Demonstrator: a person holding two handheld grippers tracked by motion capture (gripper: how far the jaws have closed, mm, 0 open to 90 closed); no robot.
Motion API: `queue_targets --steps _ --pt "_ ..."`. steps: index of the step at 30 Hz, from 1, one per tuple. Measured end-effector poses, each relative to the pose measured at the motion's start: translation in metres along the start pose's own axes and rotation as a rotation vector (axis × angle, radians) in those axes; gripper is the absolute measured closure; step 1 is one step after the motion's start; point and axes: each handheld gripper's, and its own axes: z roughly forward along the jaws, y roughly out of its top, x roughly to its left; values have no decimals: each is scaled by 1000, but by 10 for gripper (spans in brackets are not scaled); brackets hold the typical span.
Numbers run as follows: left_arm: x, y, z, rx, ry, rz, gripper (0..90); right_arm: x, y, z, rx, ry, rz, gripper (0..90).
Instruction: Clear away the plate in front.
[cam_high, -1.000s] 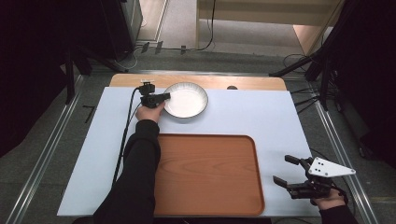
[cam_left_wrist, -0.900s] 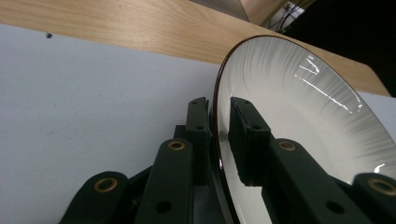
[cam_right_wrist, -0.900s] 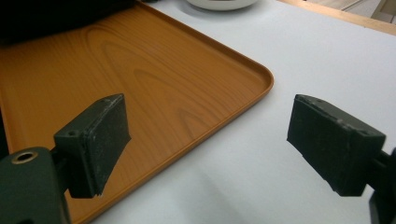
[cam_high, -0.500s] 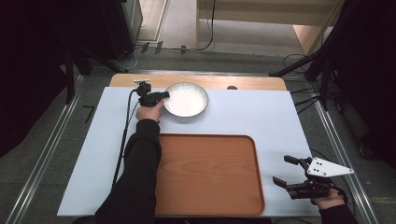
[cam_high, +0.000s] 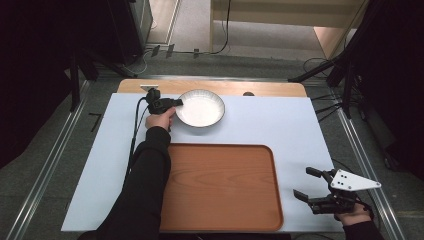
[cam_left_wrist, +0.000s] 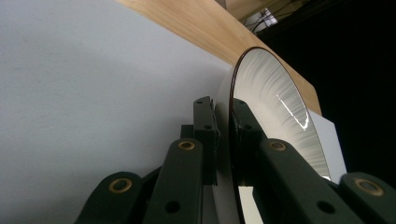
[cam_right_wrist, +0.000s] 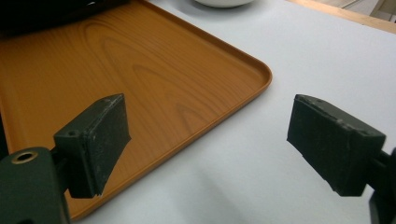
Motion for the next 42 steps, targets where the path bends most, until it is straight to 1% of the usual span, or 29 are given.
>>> queue_targets --steps 1,2,6,8,9,10,11,12,14,17,18,19,20,21,22,26,28,30,31,32,33,34,37,39,42 --pt "-2 2 -4 -11 -25 -8 843 0 0 0 -1 -1 1 136" --pt "-2 2 -4 -11 -25 -8 844 0 0 0 -1 -1 1 136" --pt "-8 6 -15 -27 -47 -5 844 1 1 0 0 3 0 137" --pt "-12 9 -24 -30 -64 -1 840 1 1 1 1 3 4 136" --pt "-12 9 -24 -30 -64 -1 836 1 1 1 1 3 4 136" --pt "-13 10 -27 -28 -69 -10 836 0 1 1 0 1 0 136" --pt "-14 11 -30 -13 -73 -15 837 0 1 1 0 0 0 136" --pt "-14 12 -32 -12 -78 -15 837 0 1 1 -1 1 1 136" --pt "-16 13 -37 -14 -83 -8 837 0 1 1 1 3 -1 137" --pt "-19 14 -43 1 -88 -1 837 1 2 1 -1 4 0 137" --pt "-22 13 -47 17 -88 15 838 2 3 1 -1 4 -2 136" --pt "-22 13 -47 17 -88 15 837 3 3 1 0 3 -4 136" --pt "-23 12 -51 24 -82 37 837 3 2 1 0 3 -6 136" --pt "-23 12 -53 27 -82 36 836 3 2 1 0 1 -5 137" --pt "-22 11 -55 28 -90 19 835 3 2 0 -2 -1 -1 136" --pt "-19 8 -60 43 -104 9 833 3 2 -1 -3 -4 0 136" --pt "-17 5 -66 54 -113 20 831 2 1 -2 -5 -9 2 136" --pt "-17 4 -68 56 -114 28 831 2 1 -2 -5 -9 1 136" --pt "-17 1 -72 62 -123 30 829 3 1 -2 -5 -7 4 136" --pt "-17 1 -72 62 -123 30 829 3 2 -2 -6 -7 2 136" --pt "-17 -2 -74 75 -144 20 827 3 2 -1 -6 -9 0 136" --pt "-17 -2 -74 75 -144 20 826 3 2 -1 -6 -9 0 136" --pt "-19 -8 -80 99 -163 48 826 3 2 -1 -3 -5 1 136" --pt "-20 -9 -82 95 -166 46 825 2 2 0 -4 -3 -6 137" --pt "-18 -14 -88 99 -179 46 825 2 3 1 -4 0 -4 136"
